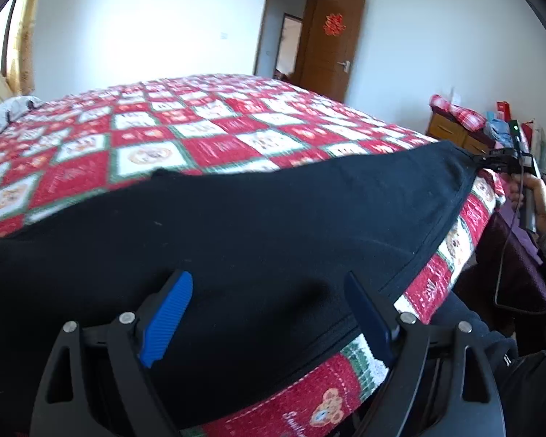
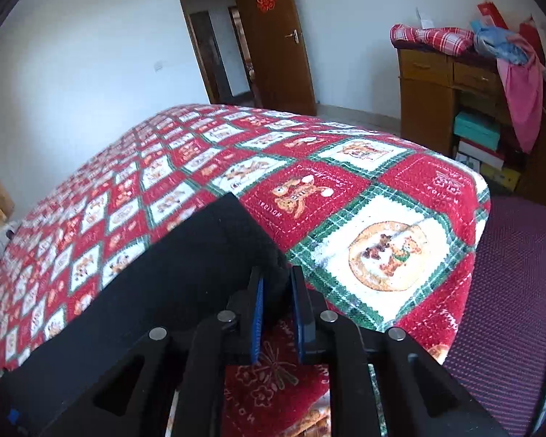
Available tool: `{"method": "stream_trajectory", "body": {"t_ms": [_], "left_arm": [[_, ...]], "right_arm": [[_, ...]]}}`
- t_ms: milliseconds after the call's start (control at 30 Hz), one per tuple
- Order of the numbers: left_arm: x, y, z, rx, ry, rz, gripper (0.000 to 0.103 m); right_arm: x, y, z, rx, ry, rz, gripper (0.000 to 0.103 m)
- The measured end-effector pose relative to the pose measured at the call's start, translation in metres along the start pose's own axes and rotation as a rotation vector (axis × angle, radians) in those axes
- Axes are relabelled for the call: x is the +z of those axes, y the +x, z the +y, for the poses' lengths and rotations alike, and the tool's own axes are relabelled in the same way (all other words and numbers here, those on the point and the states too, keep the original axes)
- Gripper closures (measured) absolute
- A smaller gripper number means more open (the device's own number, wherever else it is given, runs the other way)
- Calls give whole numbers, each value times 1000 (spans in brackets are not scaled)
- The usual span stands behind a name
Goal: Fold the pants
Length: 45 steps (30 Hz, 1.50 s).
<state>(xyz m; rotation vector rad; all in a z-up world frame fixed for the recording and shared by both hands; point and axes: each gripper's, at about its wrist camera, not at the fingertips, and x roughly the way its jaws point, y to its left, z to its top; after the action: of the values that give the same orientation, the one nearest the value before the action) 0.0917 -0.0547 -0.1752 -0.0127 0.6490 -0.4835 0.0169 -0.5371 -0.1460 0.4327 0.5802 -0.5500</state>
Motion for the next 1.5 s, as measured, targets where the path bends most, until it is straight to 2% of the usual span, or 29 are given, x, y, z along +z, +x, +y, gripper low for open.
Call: {"method": "stream_trajectory", "body": {"t_ms": [33, 67, 133, 233, 300, 367, 400, 467, 567, 633, 733, 867, 1033, 1100, 1167, 1367, 1433, 1500], "left_arm": [[1, -7, 3, 22, -11, -25, 15], [2, -13, 8, 40, -26, -46, 15], [4, -24, 20, 104, -57, -89, 12], [6, -30, 38, 174, -91, -111, 11], [6, -29, 48, 183, -124, -110, 11], [3, -27, 53, 173, -140, -108, 11], [2, -26, 53, 172, -141, -106, 11], [0, -23, 52, 171, -131, -98, 11], [-5, -18, 51, 165, -126, -79, 11], [-9, -12, 52, 159, -140, -56, 10], [-12, -10, 48, 173, -106, -58, 8], [-15, -9, 46, 166, -92, -62, 6], [-16, -10, 48, 143, -100, -74, 4], [-15, -10, 48, 138, -101, -75, 3], [-15, -10, 48, 134, -102, -76, 3], [-15, -9, 47, 132, -101, -76, 2], [-15, -9, 48, 129, -103, -77, 2], [-15, -9, 49, 130, -104, -77, 2]], "right_arm": [[2, -4, 4, -22, -23, -4, 82], [4, -9, 7, -43, -35, -19, 82], [9, -33, 16, -88, -51, -104, 82], [13, -54, 43, -31, -95, -146, 81], [9, -57, 72, 64, -137, -124, 81], [1, -49, 113, 226, -185, -39, 81], [-7, -40, 143, 337, -209, 32, 81], [-26, -25, 198, 504, -261, 162, 81], [-61, -8, 283, 702, -344, 331, 80], [-87, -1, 335, 778, -390, 431, 79], [-125, 8, 404, 848, -464, 559, 79], [-163, 23, 474, 870, -520, 706, 79], [-178, 48, 507, 852, -479, 830, 79], [-183, 56, 514, 839, -482, 886, 79], [-182, 59, 518, 841, -474, 903, 79], [-186, 71, 515, 919, -373, 1044, 79], [-190, 71, 517, 927, -372, 1056, 79], [-188, 68, 518, 911, -369, 1028, 93]]}}
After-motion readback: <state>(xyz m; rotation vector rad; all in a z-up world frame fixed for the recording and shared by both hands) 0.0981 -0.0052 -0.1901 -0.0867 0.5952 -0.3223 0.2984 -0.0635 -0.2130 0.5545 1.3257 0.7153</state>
